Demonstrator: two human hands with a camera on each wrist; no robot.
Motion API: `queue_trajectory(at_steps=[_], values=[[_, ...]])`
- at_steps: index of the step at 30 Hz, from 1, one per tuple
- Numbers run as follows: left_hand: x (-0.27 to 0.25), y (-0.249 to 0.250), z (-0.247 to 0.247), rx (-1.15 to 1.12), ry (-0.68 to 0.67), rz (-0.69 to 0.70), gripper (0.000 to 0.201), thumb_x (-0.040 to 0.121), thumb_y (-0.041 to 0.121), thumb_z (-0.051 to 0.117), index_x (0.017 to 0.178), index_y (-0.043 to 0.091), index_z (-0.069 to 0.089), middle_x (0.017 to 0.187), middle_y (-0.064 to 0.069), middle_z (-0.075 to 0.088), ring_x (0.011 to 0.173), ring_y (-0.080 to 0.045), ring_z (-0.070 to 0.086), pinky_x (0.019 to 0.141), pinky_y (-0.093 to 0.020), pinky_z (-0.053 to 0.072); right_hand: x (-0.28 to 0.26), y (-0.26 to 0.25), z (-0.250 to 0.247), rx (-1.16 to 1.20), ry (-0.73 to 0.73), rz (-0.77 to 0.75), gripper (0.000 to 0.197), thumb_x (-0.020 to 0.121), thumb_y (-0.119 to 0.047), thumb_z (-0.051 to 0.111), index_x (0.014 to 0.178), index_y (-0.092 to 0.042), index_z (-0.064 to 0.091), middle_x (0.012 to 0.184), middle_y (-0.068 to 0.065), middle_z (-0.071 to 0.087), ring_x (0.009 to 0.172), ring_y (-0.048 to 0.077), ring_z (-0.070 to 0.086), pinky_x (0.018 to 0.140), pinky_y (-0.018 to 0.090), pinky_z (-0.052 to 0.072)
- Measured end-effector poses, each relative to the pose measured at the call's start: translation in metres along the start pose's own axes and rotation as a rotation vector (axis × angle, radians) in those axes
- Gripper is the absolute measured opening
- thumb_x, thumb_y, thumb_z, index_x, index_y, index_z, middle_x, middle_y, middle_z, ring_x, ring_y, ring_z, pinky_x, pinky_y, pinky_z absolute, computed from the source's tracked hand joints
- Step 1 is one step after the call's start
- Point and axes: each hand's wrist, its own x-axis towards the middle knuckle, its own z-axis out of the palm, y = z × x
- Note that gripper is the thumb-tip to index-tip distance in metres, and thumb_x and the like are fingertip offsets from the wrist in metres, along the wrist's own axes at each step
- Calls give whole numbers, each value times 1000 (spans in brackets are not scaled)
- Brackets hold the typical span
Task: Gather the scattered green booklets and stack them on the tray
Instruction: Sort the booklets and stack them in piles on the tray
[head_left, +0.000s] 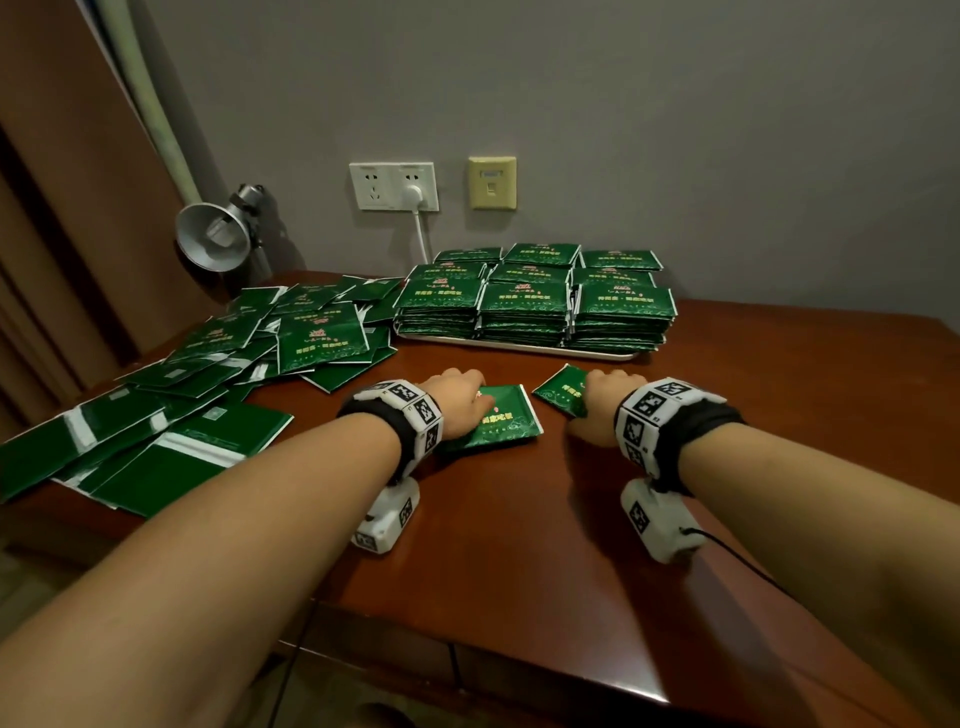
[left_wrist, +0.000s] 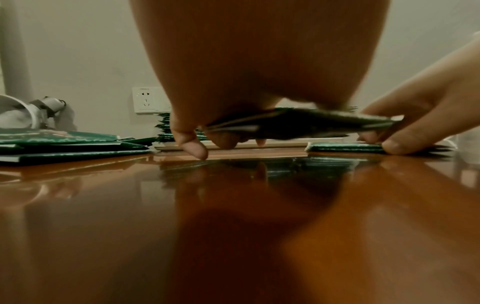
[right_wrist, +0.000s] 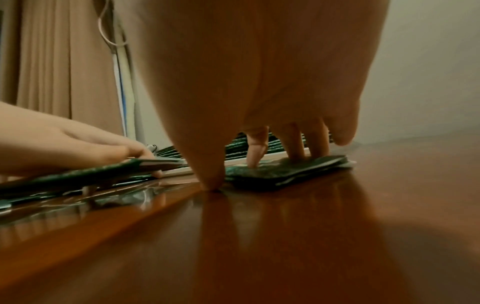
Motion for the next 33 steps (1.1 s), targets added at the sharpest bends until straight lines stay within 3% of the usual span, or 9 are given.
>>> queue_trajectory(at_steps=[3,5,7,12,19,21,24,27,33], values=[[-5,-1,-2,-95,-53,17,91,68,75,65,137,24,33,122,-4,46,105,-23,55,90,-43,52,1,0,1,58,20,40,75,76,-57,68,127,-12,38,128,16,48,117,36,50,96,46,45],[-8,0,-3,-65,-76,46,106,55,73,76,136,26,28,121,-2,45,104,-22,55,90,-43,53,-1,0,0,89,30,29,67,74,-49,70,120,-15,36,125,15,49,113,35,51,93,45,46],[-10,2,-3,-19,-75,70,110,52,69,81,137,25,27,121,-4,46,103,-23,55,87,-42,54,-5,-2,-2,117,35,-11,59,73,-40,70,114,-17,34,119,13,49,106,34,54,86,43,49],[-13,6,-16,12,-44,89,99,56,60,83,132,23,30,111,-4,51,90,-20,58,76,-38,56,-16,1,-5,9,175,-117,75,59,-61,74,105,-22,28,105,6,48,95,30,58,80,41,47],[-9,11,-66,81,53,107,98,63,51,81,140,22,28,118,-9,45,81,-22,59,63,-35,56,-15,12,-30,51,473,-190,61,68,-43,69,115,-20,38,113,2,44,108,25,47,94,44,40],[0,17,-85,148,89,116,94,66,50,79,141,23,29,126,-12,42,89,-26,57,70,-36,52,-10,17,-42,71,509,-175,55,68,-34,70,112,-21,40,114,3,43,109,26,44,94,43,38],[20,29,-107,298,160,126,91,66,58,75,139,27,31,127,-10,42,114,-32,47,88,-48,46,4,28,-61,129,518,-133,51,70,-25,71,112,-18,44,118,6,42,111,29,44,93,41,39],[46,37,-124,339,221,130,88,66,59,73,136,25,34,126,-8,44,120,-32,41,99,-55,38,26,47,-80,126,487,-95,47,73,-24,70,113,-18,45,120,9,42,111,32,43,91,41,40],[119,43,-141,282,226,146,76,70,48,75,130,17,42,123,-8,52,113,-29,43,93,-46,44,85,82,-113,3,346,-44,42,75,-37,72,108,-30,46,119,2,47,112,28,42,92,43,38]])
